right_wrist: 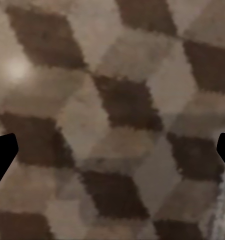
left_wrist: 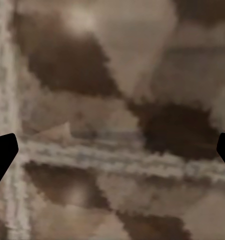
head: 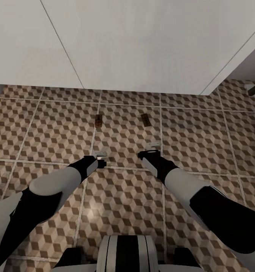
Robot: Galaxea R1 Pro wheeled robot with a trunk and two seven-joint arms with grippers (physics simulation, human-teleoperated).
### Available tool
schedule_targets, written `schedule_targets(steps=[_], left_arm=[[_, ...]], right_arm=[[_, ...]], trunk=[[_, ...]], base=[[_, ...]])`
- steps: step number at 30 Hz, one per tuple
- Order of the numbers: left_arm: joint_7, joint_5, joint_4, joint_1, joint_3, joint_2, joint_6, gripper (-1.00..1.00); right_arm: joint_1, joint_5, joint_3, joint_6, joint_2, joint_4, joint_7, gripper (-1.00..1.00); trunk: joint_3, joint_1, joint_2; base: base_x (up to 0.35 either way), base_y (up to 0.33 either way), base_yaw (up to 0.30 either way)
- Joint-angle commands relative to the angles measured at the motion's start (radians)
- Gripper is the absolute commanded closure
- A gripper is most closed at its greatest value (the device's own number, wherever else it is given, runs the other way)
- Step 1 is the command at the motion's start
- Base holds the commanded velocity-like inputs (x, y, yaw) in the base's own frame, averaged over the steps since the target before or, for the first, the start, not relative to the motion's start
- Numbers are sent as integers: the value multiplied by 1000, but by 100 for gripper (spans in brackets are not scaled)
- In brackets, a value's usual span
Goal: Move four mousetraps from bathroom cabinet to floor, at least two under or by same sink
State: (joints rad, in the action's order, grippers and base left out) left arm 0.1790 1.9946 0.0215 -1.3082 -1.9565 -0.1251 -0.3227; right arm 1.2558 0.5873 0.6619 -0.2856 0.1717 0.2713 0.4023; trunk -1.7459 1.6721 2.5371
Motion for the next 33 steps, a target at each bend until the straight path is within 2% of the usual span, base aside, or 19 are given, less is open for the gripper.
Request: schedule_targets(steps=[1, 3, 33], left_arm=[[2, 10, 2, 0, -8, -1, -4, -100], [2, 10, 2, 0, -8, -1, -4, -100], [2, 10, 2, 0, -8, -1, -6, -100]], right_arm=[[1, 6, 8, -6, 0, 2, 6, -100], [1, 6, 8, -6, 0, 2, 6, -100], [1, 6, 8, -6, 0, 3, 6, -100]], trunk=[[-1, 0, 0], [-1, 0, 0], [115, -14, -7]], base=[[0, 0, 0], [0, 0, 0], [0, 0, 0]])
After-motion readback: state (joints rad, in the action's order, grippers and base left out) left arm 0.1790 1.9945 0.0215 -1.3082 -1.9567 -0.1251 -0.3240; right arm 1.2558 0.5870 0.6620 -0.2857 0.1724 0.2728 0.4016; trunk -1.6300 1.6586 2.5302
